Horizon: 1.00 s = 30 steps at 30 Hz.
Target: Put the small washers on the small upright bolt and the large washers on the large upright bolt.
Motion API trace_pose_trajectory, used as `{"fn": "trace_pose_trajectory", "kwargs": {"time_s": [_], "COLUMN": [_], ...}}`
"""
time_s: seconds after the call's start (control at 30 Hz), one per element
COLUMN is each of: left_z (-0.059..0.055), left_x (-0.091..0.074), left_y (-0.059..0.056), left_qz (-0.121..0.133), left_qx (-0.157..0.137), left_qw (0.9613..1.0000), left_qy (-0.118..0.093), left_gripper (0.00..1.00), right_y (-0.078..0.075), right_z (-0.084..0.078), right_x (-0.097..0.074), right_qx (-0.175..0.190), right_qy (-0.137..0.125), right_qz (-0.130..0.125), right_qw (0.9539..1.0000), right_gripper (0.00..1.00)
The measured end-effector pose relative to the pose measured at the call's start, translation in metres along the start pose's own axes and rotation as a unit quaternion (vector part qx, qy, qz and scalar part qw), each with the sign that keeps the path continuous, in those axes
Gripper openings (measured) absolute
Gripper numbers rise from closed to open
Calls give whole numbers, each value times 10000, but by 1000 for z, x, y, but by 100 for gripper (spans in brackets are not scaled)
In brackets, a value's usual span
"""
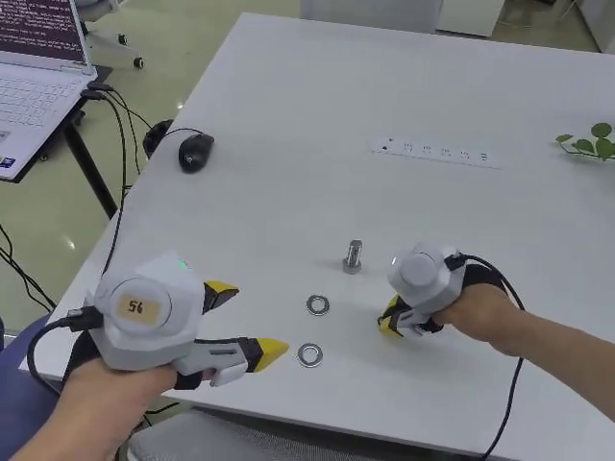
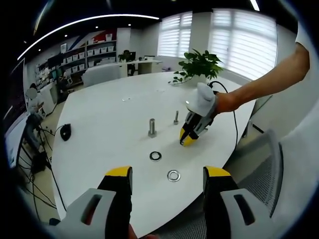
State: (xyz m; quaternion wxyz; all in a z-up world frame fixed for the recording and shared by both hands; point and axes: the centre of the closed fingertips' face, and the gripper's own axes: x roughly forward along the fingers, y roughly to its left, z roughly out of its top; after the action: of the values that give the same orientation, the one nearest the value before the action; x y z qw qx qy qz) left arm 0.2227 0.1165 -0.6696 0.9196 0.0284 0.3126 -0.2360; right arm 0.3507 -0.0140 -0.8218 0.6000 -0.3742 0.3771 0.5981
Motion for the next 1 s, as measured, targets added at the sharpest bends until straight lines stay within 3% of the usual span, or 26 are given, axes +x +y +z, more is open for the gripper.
{"fn": "trace_pose_trajectory", "kwargs": {"time_s": [0.57, 0.7, 1.0], "left_z": [0, 0, 3], "left_x": [1, 0, 4], "left_y": [0, 2, 1], "left_qz": [-17, 1, -40], "left_qx": [8, -14, 14], "left_qw": [10000, 10000, 10000], "left_qy": [5, -1, -9], "left_gripper": [56, 57, 57], "right_y": [-6, -15, -53], "right_z": [-5, -8, -22], "right_x": [-11, -23, -65], "right_qx": [208, 218, 473], "right_qy": [-118, -133, -181], "right_qz": [-98, -236, -647], "right_qw": [9997, 9994, 9966], "right_gripper": [13, 13, 13]}}
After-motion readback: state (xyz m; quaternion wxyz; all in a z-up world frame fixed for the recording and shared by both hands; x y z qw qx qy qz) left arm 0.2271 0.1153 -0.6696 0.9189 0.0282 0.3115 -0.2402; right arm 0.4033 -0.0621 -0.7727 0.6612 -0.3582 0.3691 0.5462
